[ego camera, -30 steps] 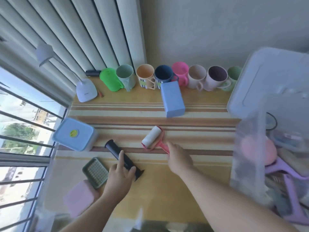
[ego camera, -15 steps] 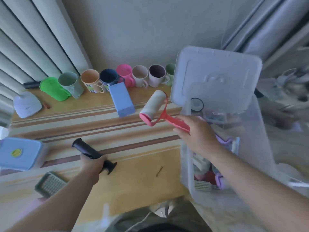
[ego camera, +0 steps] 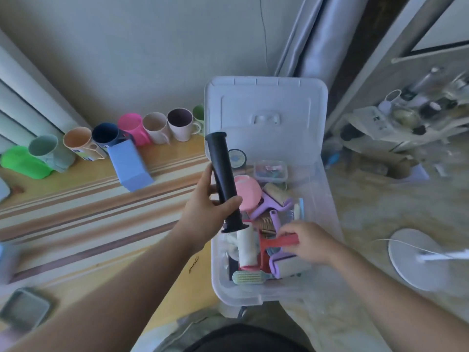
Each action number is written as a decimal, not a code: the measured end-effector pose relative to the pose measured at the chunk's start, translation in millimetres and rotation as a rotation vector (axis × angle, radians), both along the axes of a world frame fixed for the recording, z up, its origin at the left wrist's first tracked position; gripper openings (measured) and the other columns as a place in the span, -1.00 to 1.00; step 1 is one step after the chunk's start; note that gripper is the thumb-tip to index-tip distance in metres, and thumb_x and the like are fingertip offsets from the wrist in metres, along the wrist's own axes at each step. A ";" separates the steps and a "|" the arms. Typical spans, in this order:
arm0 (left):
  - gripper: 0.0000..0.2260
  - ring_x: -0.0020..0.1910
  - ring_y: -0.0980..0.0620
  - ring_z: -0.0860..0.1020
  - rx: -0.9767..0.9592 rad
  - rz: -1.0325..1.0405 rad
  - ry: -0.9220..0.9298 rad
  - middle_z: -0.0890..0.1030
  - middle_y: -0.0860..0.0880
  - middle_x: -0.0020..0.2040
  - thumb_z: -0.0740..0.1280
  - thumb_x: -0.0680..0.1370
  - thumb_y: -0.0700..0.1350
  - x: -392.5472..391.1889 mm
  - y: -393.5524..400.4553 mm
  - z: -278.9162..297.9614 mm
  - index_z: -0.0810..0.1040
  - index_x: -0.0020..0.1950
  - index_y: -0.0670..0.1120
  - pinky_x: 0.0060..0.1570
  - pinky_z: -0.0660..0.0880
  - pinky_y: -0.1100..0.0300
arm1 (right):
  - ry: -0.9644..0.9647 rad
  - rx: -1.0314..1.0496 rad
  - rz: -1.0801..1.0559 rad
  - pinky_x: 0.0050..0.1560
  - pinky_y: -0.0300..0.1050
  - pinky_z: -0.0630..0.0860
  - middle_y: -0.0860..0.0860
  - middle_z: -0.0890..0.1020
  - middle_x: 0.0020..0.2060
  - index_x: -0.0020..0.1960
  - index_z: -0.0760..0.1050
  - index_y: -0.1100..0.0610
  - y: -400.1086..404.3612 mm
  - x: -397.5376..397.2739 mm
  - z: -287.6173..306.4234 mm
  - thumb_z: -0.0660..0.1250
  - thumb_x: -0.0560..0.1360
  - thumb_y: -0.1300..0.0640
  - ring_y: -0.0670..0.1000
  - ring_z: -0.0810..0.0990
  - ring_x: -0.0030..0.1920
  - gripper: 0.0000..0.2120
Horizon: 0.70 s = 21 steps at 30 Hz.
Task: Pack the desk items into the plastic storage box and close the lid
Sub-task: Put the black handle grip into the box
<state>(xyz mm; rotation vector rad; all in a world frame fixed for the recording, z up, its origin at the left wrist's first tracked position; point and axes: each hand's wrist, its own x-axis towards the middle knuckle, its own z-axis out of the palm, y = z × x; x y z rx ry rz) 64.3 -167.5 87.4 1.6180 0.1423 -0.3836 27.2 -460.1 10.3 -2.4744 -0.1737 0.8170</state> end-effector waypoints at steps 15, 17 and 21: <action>-0.22 0.01 0.08 0.72 0.184 -0.043 0.184 0.63 0.13 0.24 0.52 0.53 -0.07 -19.5 -44.4 -19.4 0.16 0.56 0.37 -0.12 0.62 0.19 | 0.069 0.048 0.275 -0.02 0.00 0.54 -0.07 0.50 0.00 0.18 0.57 -0.08 39.4 -0.7 -16.6 0.45 0.51 -0.18 -0.04 0.53 -0.07 -0.69; -0.38 -0.01 0.07 0.73 0.176 -0.047 0.191 0.65 0.10 0.23 0.52 0.53 -0.09 -20.0 -45.9 -23.4 0.34 0.46 0.31 -0.06 0.65 0.11 | 0.011 0.091 0.154 0.02 0.04 0.57 -0.09 0.59 -0.02 0.17 0.63 -0.08 30.3 5.1 -7.4 0.38 0.58 -0.13 -0.04 0.58 -0.05 -0.77; -0.41 0.03 0.05 0.71 0.146 -0.064 0.232 0.66 0.09 0.18 0.59 0.44 0.03 -20.1 -52.1 -27.7 0.45 0.41 0.17 -0.10 0.64 0.13 | 0.067 0.451 -0.330 -0.02 -0.16 0.60 -0.12 0.74 -0.07 0.07 0.71 -0.15 25.4 27.2 18.8 0.31 0.66 -0.01 -0.11 0.69 -0.02 -0.81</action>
